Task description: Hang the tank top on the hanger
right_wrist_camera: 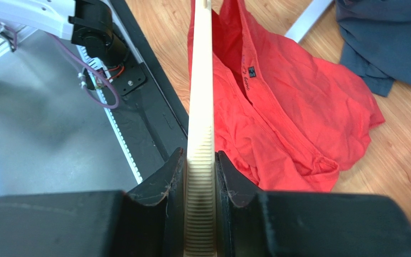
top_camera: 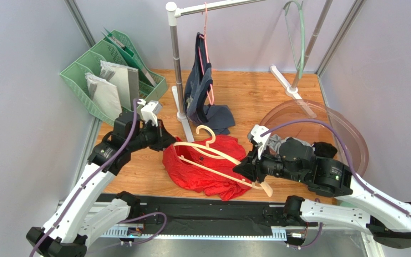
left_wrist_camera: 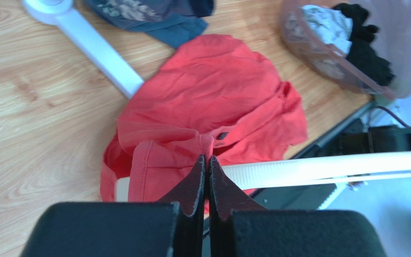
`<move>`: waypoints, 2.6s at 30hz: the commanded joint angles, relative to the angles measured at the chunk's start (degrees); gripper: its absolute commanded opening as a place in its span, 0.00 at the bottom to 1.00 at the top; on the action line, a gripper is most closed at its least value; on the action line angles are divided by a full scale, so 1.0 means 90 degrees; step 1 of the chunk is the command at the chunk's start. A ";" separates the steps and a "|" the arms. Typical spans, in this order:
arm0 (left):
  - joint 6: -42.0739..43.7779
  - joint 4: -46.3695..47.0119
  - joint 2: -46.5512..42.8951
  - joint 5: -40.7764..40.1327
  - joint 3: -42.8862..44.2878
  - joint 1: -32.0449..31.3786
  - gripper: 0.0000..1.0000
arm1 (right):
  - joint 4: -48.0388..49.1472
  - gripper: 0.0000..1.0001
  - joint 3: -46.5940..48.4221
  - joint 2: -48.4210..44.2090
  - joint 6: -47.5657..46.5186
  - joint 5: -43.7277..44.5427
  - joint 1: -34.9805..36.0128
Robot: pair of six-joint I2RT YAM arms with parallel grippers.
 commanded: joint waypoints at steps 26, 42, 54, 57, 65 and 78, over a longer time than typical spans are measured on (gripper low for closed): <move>0.0077 -0.0388 -0.0559 0.1658 0.1479 0.0016 0.93 | 0.3082 0.00 -0.1069 -0.0707 -0.0569 -0.0330 0.0035; 0.1884 -0.0203 -0.1008 0.1900 0.1823 0.0016 0.99 | 0.2829 0.00 -0.0689 -0.1097 -0.0618 -0.0505 0.0035; 0.2742 -0.0027 -0.0471 0.3835 0.1549 0.0016 0.99 | 0.2496 0.00 -0.0239 -0.1068 -0.0491 -0.1013 0.0045; 0.2832 -0.0086 -0.0442 0.4030 0.1480 0.0016 0.99 | 0.2506 0.00 -0.0190 -0.1058 -0.0472 -0.1014 0.0035; 0.3115 -0.0554 -0.0403 0.4333 0.1266 0.0016 0.98 | 0.2506 0.00 -0.0112 -0.1068 -0.0501 -0.0838 0.0026; 0.3174 -0.0613 -0.0276 0.4733 0.1031 0.0016 0.66 | 0.2613 0.00 -0.0112 -0.0873 -0.0521 -0.0691 0.0016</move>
